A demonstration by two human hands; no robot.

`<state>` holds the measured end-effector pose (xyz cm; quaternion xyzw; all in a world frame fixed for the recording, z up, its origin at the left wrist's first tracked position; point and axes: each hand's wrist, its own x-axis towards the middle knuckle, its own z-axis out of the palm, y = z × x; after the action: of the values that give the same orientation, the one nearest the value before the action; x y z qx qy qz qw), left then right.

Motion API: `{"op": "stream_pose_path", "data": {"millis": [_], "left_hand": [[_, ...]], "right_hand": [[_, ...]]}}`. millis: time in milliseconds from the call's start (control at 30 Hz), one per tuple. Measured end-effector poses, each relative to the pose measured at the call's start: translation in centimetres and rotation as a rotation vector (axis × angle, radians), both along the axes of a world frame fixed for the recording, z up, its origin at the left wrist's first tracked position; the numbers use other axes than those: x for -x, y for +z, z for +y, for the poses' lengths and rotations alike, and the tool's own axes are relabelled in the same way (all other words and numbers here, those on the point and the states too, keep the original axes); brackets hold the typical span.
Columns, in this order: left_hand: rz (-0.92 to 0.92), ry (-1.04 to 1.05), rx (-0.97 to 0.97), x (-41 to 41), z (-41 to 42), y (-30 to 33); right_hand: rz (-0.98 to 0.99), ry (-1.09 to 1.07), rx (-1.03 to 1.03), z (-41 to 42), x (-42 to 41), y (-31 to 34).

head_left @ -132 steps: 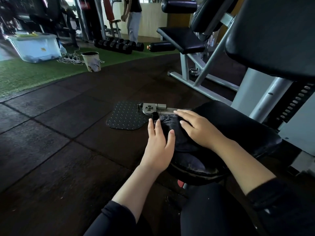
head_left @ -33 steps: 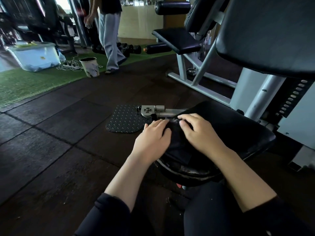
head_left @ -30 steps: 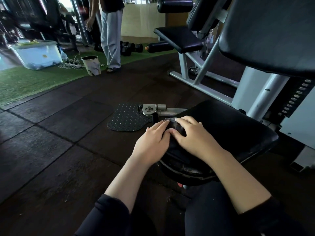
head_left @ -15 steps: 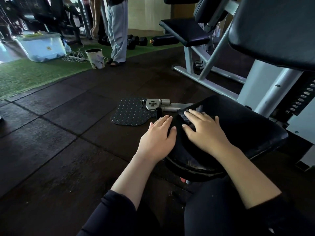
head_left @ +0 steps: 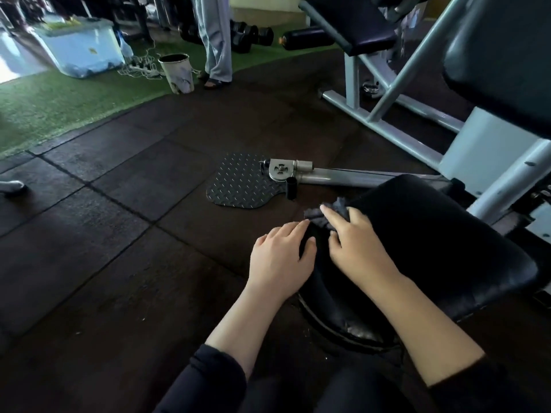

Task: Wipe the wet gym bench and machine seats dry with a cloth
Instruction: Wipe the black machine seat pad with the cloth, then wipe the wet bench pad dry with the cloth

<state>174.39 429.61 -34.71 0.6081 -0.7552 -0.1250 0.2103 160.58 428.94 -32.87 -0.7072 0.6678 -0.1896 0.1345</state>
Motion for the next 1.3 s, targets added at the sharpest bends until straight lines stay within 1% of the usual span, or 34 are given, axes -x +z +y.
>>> {"op": "stream_pose_path", "data": {"millis": [167,300,433,533,667,833,900,1067,1300], "left_hand": [[-0.112,0.074,-0.108,-1.0,-1.1,3.9],[-0.204,0.086,-0.213,-1.7,-0.5,9.6],[-0.261,0.107,-0.28,-2.8,1.3,16.8],[-0.269,0.14,-0.284,-3.9,3.5,22.6],[-0.258,0.188,-0.337,-5.6,7.6,30.0],[-0.26,0.283,-0.39,-7.8,12.4,37.2],[-0.262,0.32,-0.411,-8.5,13.7,39.1],[-0.257,0.413,-0.47,-10.2,15.7,41.2],[-0.189,0.608,-0.565,-16.1,18.7,41.1]], "right_hand": [[-0.03,0.028,-0.193,-1.8,-1.2,3.4],[-0.038,0.061,-0.318,-1.0,-2.0,8.4],[-0.046,0.083,-0.348,0.8,-3.0,15.5],[-0.036,0.104,-0.374,2.6,-4.1,21.3],[-0.014,0.138,-0.437,5.5,-5.5,29.1],[-0.029,0.18,-0.488,8.5,-7.3,36.9],[-0.044,0.193,-0.497,9.5,-8.3,38.6],[-0.035,0.268,-0.585,11.1,-11.0,39.7],[0.064,0.472,-0.61,12.1,-18.9,39.3]]}}
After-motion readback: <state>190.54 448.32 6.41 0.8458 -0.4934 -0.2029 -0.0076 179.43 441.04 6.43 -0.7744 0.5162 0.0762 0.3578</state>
